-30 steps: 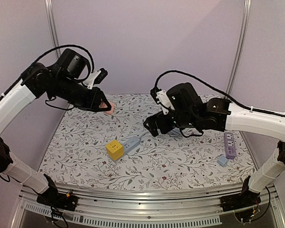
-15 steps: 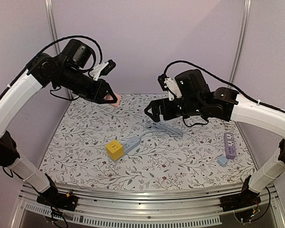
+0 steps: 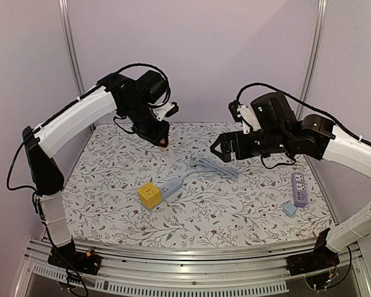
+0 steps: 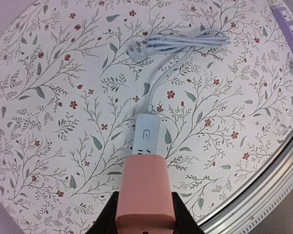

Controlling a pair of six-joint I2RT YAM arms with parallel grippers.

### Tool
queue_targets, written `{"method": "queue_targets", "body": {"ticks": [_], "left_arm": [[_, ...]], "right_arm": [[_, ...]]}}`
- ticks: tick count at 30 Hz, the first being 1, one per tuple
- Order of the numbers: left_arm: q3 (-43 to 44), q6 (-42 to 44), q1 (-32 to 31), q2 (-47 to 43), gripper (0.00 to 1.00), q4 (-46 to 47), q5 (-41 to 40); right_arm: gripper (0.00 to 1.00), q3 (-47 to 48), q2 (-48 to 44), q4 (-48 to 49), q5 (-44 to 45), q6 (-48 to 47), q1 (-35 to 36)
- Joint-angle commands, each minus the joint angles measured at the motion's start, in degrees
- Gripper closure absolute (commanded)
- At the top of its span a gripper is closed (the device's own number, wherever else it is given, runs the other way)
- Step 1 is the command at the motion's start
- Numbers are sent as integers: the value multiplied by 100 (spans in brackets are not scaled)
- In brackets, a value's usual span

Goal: Insert the plug

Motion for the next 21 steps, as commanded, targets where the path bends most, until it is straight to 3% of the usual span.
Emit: {"method": "queue_targets", "body": {"ticks": [1, 8, 14, 21], "left_arm": [[-71, 529, -138, 191, 100, -284, -539], [-242, 1107, -353, 673, 100, -346, -919], [8, 1271, -356, 1273, 100, -362, -833], [-449, 1427, -362, 1415, 100, -291, -650]], "right_arm": [[1, -363, -370, -457, 306, -5, -2], [1, -351, -446, -647, 390, -94, -11], [1, -439, -470, -762, 383, -61, -5], [1, -544, -515, -762, 339, -63, -10]]}}
